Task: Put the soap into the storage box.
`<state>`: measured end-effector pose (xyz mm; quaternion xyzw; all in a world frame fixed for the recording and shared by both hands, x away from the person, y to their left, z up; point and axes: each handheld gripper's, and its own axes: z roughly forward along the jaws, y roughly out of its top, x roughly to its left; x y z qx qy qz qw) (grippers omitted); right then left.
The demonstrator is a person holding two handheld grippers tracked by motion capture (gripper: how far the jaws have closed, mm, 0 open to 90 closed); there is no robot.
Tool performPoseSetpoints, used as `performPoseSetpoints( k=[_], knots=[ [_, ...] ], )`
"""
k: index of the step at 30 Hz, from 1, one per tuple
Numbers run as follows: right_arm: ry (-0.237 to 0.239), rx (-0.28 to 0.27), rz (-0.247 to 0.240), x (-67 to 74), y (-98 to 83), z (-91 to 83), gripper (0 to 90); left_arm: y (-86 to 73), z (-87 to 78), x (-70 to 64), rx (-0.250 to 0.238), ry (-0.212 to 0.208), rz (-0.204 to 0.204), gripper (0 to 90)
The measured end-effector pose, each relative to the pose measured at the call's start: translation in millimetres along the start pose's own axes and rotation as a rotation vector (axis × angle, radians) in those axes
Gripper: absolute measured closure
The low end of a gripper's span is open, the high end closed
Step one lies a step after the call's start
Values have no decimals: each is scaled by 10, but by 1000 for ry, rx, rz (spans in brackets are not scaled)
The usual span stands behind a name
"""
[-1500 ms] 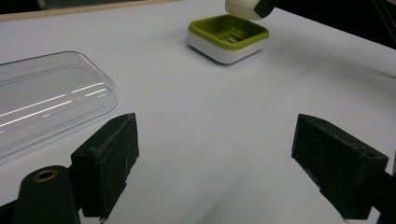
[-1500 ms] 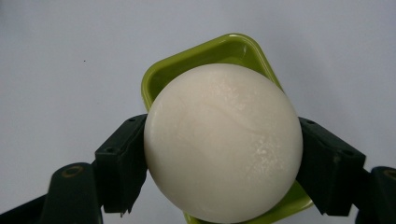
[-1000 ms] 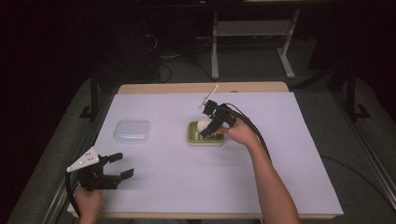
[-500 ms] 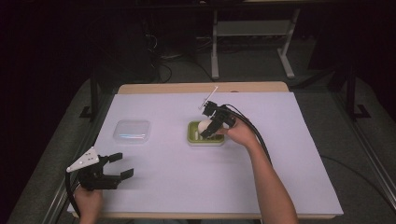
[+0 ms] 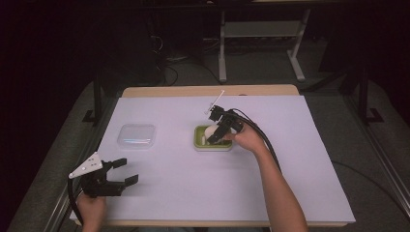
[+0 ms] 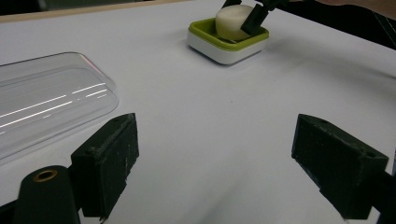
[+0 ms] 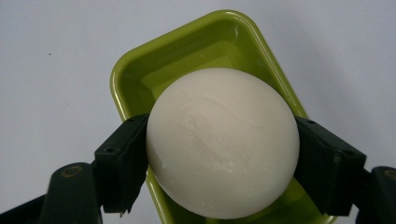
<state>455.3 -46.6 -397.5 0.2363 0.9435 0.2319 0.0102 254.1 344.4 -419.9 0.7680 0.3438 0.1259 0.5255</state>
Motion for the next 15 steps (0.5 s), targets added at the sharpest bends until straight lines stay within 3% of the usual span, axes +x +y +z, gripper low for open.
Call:
performPoseSetpoints(
  k=[15],
  knots=[
    [-8, -11, 5, -17, -10, -30, 248, 2, 2, -2, 0, 0, 0, 145]
  ],
)
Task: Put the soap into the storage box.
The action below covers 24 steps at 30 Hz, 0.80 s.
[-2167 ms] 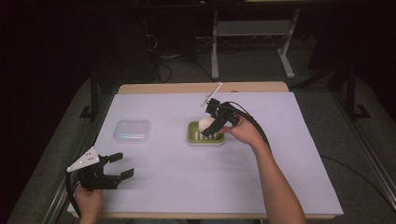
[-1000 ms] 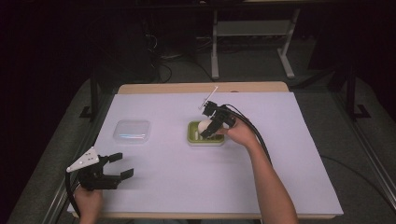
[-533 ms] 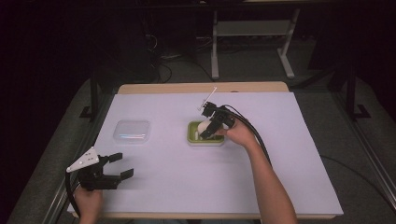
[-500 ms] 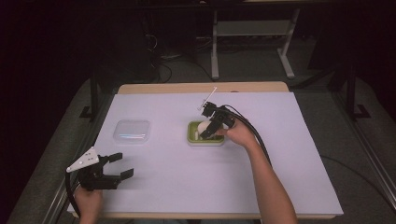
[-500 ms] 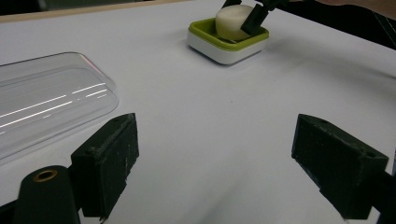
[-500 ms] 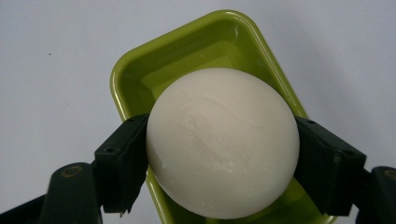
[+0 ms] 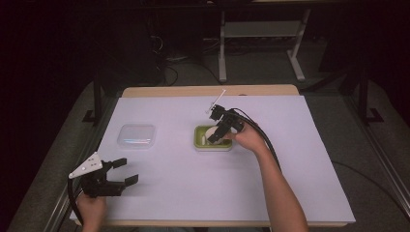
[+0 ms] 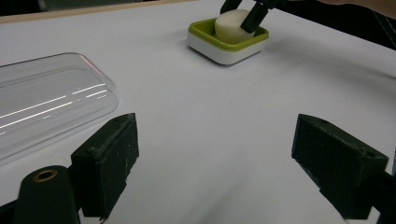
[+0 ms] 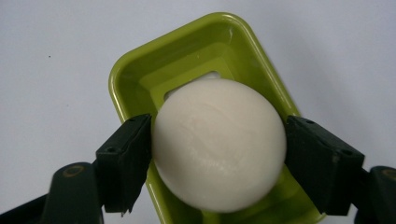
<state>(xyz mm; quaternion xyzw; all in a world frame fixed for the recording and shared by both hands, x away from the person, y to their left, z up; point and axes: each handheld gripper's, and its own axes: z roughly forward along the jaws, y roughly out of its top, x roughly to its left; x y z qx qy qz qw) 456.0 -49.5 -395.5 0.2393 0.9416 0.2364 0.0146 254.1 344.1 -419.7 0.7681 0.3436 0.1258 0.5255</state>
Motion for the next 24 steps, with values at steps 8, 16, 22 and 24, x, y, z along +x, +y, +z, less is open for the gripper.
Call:
performPoseSetpoints(
  k=[8, 16, 22, 24],
  knots=[
    [-22, -77, -16, 4, -23, -215, 440, 2, 10, -6, 0, -2, 1, 145],
    [-1, -71, 15, -32, -99, -210, 389, 0, 15, -7, 0, -2, -3, 145],
    [7, -74, 14, -20, -161, -240, 381, 1, 15, -8, 1, -2, 3, 145],
    [10, -71, 18, -15, -181, -254, 375, 2, 16, -10, 4, -2, 4, 145]
  ],
)
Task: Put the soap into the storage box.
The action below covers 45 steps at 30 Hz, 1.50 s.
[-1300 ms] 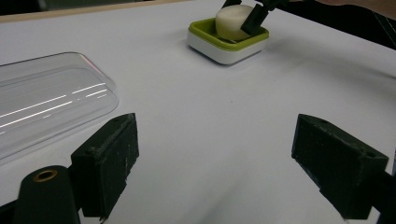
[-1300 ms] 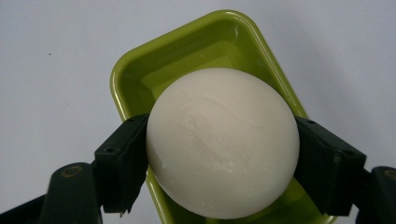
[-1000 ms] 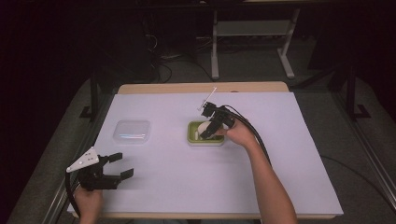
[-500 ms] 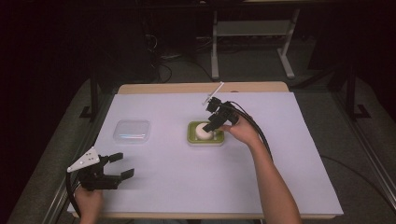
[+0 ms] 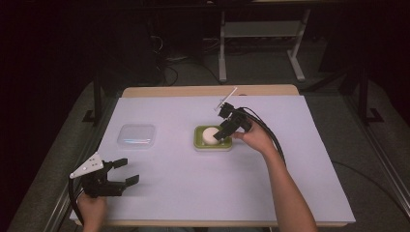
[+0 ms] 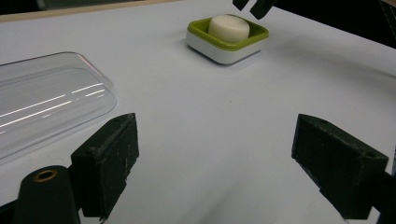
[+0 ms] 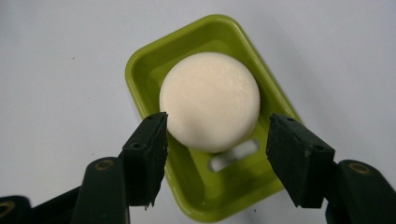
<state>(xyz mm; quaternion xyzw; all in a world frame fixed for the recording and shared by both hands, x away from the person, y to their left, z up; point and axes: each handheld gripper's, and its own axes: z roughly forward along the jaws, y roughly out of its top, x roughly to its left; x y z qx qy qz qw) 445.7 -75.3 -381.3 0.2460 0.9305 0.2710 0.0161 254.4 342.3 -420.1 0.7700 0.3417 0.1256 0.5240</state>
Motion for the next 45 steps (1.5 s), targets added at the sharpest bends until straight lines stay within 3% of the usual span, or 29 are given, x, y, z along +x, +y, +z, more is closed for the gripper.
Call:
performPoseSetpoints(
  k=[24, 28, 45],
  knots=[
    [23, -30, 20, 126, -303, -270, 336, -7, 18, -7, 8, -4, 0, 145],
    [46, -50, 21, 137, -382, -288, 323, -7, 22, -9, 8, -5, 2, 145],
    [40, -69, 31, 202, -691, -408, 305, -10, 24, -13, 14, -4, 2, 145]
  ],
)
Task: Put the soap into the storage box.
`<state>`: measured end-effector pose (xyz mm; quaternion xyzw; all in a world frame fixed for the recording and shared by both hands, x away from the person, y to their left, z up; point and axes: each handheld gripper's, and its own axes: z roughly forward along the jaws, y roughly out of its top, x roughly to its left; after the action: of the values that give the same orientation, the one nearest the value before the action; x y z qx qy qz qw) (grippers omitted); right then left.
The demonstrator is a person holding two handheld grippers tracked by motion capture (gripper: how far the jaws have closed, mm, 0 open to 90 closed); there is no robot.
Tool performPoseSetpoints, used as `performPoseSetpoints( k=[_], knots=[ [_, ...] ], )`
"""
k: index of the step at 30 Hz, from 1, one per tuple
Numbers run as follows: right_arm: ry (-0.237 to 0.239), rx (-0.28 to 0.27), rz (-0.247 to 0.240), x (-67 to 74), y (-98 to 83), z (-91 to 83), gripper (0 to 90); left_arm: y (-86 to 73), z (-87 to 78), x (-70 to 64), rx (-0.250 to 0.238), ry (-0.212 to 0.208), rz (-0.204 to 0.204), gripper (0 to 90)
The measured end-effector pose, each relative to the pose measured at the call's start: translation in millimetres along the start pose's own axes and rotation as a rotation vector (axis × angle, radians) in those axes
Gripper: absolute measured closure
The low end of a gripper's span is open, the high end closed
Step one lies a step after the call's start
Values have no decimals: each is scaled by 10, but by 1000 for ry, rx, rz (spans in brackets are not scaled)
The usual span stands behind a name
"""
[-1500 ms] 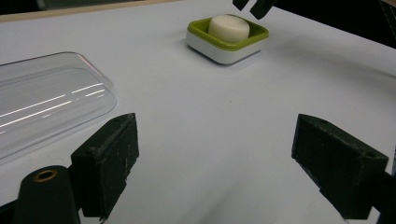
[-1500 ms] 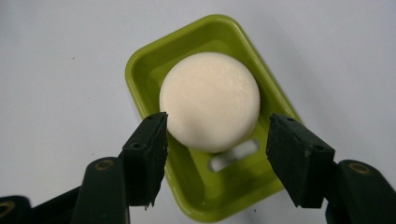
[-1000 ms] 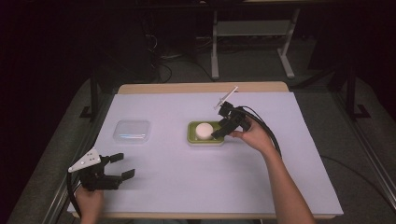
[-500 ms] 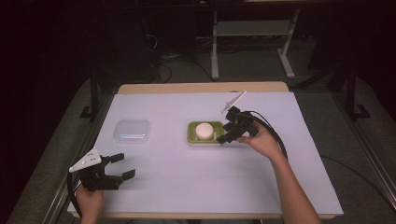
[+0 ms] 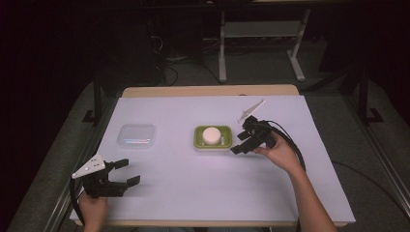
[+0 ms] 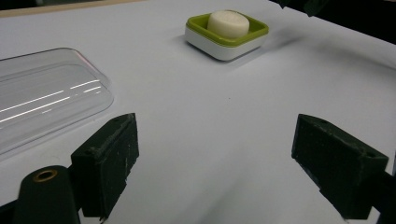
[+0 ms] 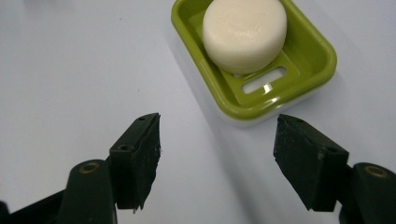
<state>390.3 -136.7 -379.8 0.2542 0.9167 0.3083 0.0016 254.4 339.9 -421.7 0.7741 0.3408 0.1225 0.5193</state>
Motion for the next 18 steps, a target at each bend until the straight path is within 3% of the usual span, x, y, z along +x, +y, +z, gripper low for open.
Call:
performPoseSetpoints(
  k=[18],
  knots=[
    [-13, -19, 12, 88, -304, -143, 297, -1, 13, -4, 9, 3, 6, 145]
  ],
)
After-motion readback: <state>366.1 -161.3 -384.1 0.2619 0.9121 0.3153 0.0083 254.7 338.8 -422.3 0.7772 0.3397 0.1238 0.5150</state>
